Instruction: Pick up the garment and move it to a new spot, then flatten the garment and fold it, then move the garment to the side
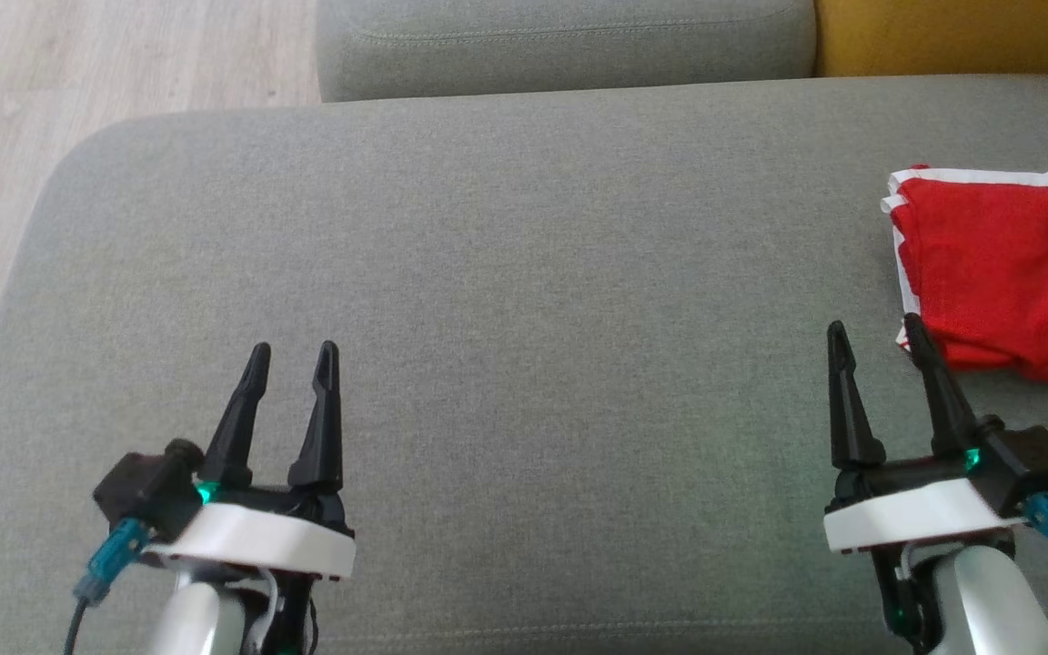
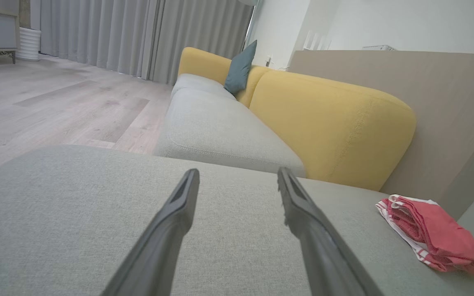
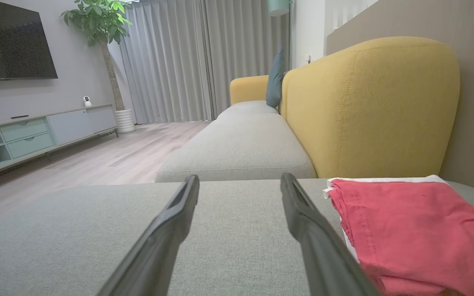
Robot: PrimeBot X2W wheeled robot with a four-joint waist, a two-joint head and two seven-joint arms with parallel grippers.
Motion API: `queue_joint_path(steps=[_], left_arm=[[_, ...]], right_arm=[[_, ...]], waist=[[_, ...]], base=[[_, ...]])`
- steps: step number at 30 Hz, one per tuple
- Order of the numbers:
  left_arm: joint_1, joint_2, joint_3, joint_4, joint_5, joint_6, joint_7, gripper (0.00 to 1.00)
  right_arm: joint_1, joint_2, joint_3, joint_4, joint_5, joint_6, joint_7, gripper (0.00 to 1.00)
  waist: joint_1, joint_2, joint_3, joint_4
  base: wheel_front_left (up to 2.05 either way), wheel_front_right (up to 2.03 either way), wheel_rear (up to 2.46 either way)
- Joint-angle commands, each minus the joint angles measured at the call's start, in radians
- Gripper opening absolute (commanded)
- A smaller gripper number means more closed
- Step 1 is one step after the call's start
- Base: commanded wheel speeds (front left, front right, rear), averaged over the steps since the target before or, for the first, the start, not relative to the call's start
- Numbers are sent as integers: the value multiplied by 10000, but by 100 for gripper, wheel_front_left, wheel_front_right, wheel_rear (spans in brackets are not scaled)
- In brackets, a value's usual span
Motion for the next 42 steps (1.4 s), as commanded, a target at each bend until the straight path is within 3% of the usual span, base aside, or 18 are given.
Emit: queue_joint_path(steps=[1, 36, 37, 42], left_arm=[[-280, 68, 384, -400, -117, -97, -51, 100], [-160, 68, 696, -615, -499, -362, -51, 100], [46, -2, 295, -277, -460, -336, 0, 0], [207, -9, 215, 247, -617, -331, 37, 0]], right_arm=[[-240, -20, 231, -420, 78, 65, -134, 100], [-200, -18, 296, -719, 379, 65, -137, 100], [6, 0, 20, -344, 324, 0, -29, 0], [213, 12, 25, 143, 511, -1, 11, 0]], waist=[[1, -1, -7, -11], [1, -1, -24, -117], [1, -1, -25, -117], [1, -1, -30, -119]], base=[[0, 0, 0], [0, 0, 0], [0, 0, 0], [0, 0, 0]])
